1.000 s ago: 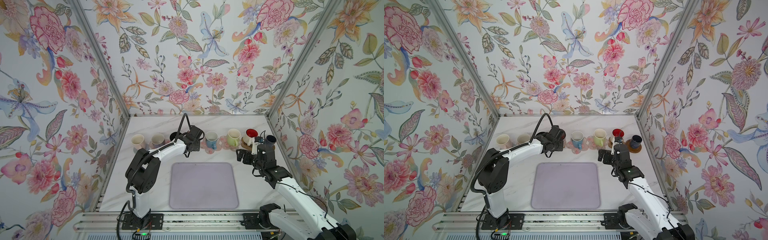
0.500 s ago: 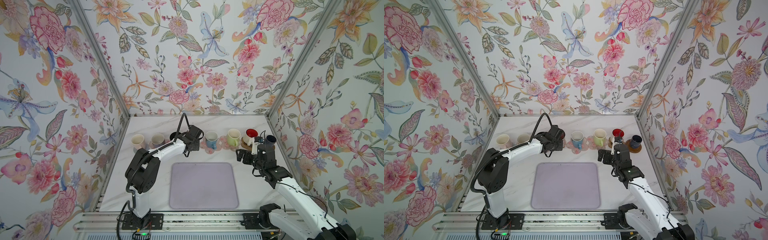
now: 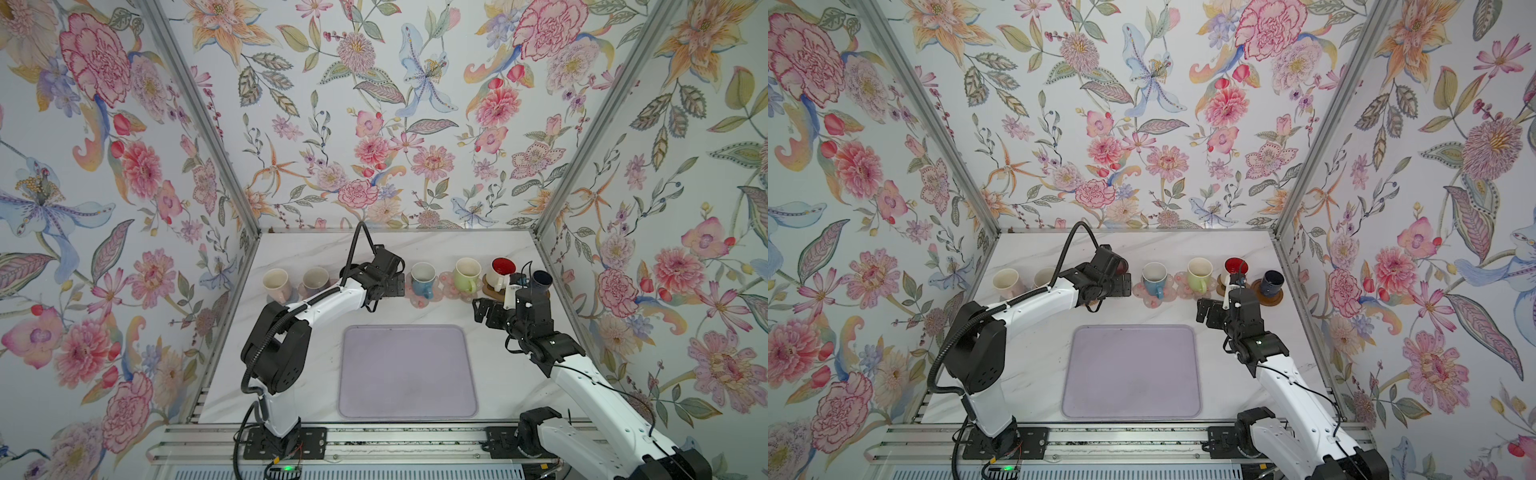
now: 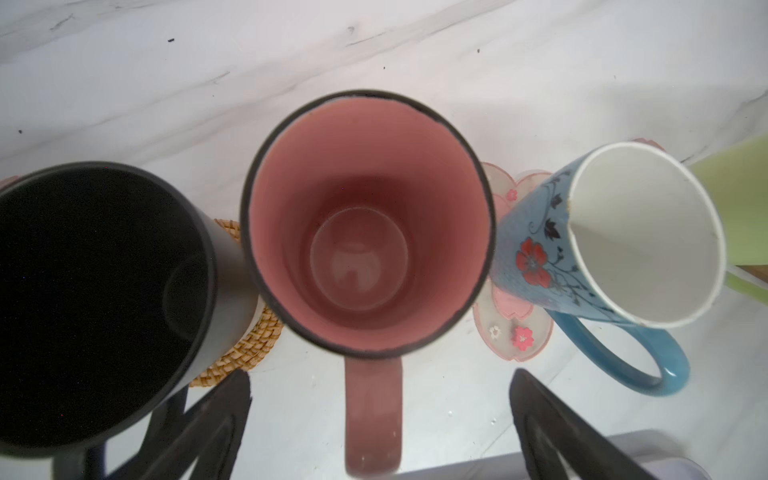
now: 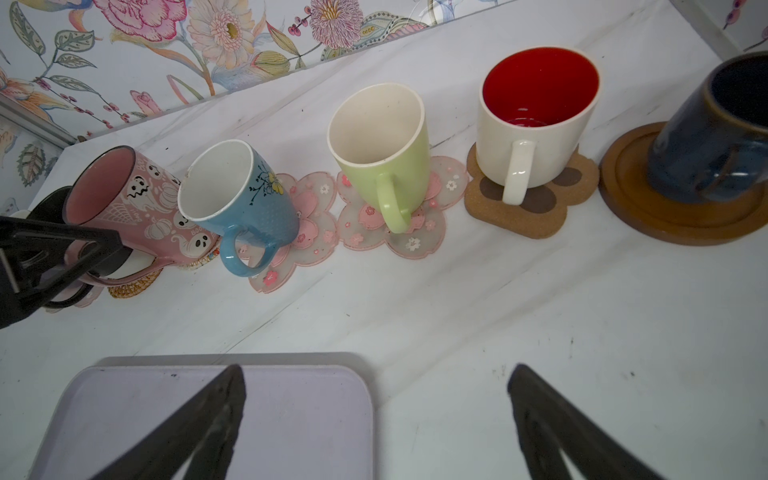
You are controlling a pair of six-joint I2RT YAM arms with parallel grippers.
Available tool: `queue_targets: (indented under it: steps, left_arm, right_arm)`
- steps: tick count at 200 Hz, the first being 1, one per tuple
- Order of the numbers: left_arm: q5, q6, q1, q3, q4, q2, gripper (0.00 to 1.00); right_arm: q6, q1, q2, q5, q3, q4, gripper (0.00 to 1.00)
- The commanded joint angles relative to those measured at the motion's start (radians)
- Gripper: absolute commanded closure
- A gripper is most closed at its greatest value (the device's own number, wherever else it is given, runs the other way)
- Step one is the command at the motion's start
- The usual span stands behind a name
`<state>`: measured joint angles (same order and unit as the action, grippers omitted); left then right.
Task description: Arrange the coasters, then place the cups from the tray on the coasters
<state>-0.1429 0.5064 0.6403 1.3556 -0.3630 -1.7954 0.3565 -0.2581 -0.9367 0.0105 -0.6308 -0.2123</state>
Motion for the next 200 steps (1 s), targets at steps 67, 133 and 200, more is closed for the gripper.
queue_targets:
  steps: [67, 133, 200]
  left_arm:
    - [-0.16, -0.128, -0.005, -0.536, 0.494, 0.578, 0.01]
    - [-0.326, -0.195, -0.004, -1.003, 0.598, 1.125, 0.01]
    - [-0.417, -0.2, -0.005, -1.09, 0.481, 1.357, 0.01]
  right_arm:
    - [0.034, 0.008, 0.069, 0.119, 0.043, 0.001, 0.01]
    - [-0.017, 0.014, 0.251, 0.287, 0.196, 0.096, 0.01]
    - [-0.26, 0.028, 0.053, 0.548, 0.451, 0.869, 0.01]
